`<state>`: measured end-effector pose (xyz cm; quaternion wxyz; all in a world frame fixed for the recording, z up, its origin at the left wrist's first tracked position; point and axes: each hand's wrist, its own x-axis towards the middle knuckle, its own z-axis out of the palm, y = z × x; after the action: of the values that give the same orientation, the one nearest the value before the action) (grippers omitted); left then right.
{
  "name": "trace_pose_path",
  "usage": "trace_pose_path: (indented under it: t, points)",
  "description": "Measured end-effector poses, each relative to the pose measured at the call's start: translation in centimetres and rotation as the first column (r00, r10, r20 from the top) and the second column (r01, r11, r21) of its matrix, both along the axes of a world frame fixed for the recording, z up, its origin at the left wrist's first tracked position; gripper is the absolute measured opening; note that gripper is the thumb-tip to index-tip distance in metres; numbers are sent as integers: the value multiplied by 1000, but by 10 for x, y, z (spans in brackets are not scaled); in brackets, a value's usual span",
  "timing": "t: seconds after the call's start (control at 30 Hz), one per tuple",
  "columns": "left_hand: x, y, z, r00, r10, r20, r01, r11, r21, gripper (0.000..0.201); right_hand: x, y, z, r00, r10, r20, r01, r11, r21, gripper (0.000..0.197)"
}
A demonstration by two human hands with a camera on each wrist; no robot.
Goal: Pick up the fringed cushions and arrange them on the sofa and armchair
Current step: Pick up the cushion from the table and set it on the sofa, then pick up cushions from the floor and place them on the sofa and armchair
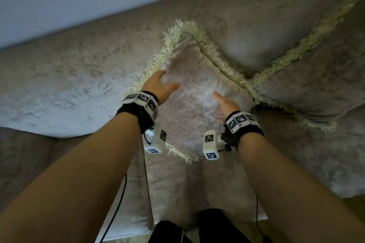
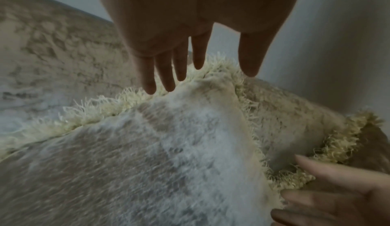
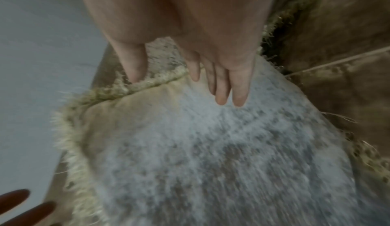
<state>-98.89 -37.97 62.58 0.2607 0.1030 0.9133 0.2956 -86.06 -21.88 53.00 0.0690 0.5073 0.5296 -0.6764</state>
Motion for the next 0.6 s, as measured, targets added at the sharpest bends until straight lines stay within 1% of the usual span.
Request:
trace_pose_path:
  t: [0.07, 0.13, 0.2, 0.23, 0.3, 0.37, 0.43, 0.5, 0.6]
  points:
    - [5, 1, 21, 1000, 6, -21, -6, 1000, -9, 71, 1, 4, 28, 998, 66, -10, -65, 995, 80, 67]
    - [12, 6, 47, 998, 13, -60, -13, 1000, -4, 66, 3, 11, 63, 993, 98, -63, -88, 985, 148, 50]
    - [20, 12, 77, 995, 38, -96, -33, 998, 51, 63, 5, 21, 103, 983, 144, -110, -114, 963, 246, 36]
    - [21, 15, 85, 994, 54, -97, -47, 996, 73, 61, 3, 25, 113, 979, 172, -113, -133, 948, 290, 34]
    - [29, 21, 116, 991, 66, -118, -50, 990, 134, 59, 5, 35, 151, 966, 220, -133, -161, 921, 354, 39]
    - [37, 25, 148, 987, 58, -153, -30, 983, 181, 57, 10, 40, 188, 954, 256, -159, -175, 900, 399, 42]
    - [43, 28, 177, 978, 54, -201, -10, 977, 214, 54, 15, 43, 221, 930, 308, -200, -193, 874, 445, 40]
    - [50, 27, 202, 964, 72, -255, -7, 969, 246, 51, 21, 45, 250, 921, 297, -254, -146, 865, 481, 38]
    - [62, 23, 233, 943, 103, -315, -7, 956, 293, 51, 27, 45, 290, 902, 254, -349, -59, 873, 484, 37]
